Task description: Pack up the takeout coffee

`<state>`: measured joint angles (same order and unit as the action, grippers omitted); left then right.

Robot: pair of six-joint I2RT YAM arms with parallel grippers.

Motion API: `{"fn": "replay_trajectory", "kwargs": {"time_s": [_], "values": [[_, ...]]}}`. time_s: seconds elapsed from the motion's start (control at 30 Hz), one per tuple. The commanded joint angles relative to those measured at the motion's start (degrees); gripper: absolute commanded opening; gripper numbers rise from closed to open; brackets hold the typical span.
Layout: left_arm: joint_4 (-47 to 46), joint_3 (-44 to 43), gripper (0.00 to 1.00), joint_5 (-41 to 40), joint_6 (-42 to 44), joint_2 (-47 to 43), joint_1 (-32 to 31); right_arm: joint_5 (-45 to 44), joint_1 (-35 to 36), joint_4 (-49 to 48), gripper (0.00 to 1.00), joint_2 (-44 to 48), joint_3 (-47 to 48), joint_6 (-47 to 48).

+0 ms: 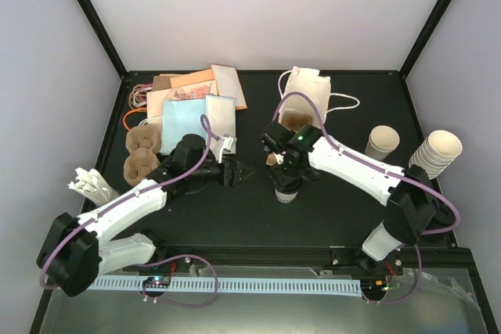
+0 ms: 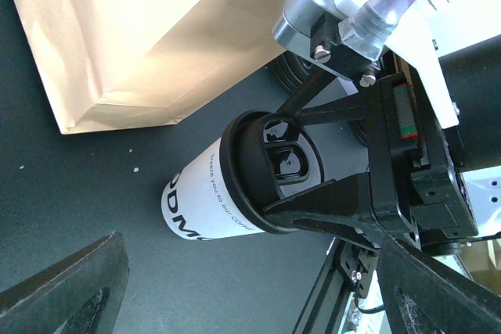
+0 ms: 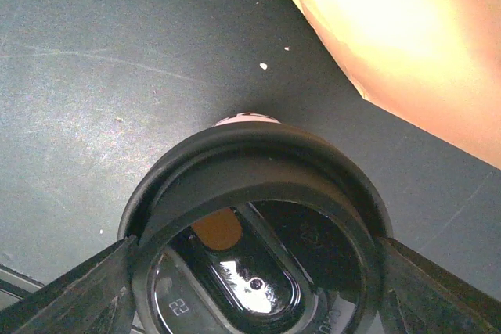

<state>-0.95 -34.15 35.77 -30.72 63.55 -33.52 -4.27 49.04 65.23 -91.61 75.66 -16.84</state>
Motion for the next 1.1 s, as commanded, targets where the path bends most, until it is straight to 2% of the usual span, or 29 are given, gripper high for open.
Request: {"fn": "replay_trajectory", "kwargs": {"time_s": [0.0, 0.17, 0.57, 1.07], "values": [[-1.46, -1.71, 0.89, 1.15, -0.13, 0.62, -0.33, 0.58, -0.21, -0.83, 0.81, 0.21, -2.58, -0.73], [-1.87, -1.71, 0.89, 1.28, -0.4, 0.85, -0.34, -0.73, -0.17, -1.51, 0.82, 2.35, -2.57, -1.85], [-3.95, -0.77, 0.89, 2.01, -1.44, 2.26, -0.54, -0.29, -0.07, -8.17, 0.82, 6.95, -9.03, -6.69], [-11.43, -0.3, 0.88, 2.11, -4.23, 9.26, -3.81, -3.53, 4.21, -13.21, 0.82, 8.98, -15.38, -11.16]]}}
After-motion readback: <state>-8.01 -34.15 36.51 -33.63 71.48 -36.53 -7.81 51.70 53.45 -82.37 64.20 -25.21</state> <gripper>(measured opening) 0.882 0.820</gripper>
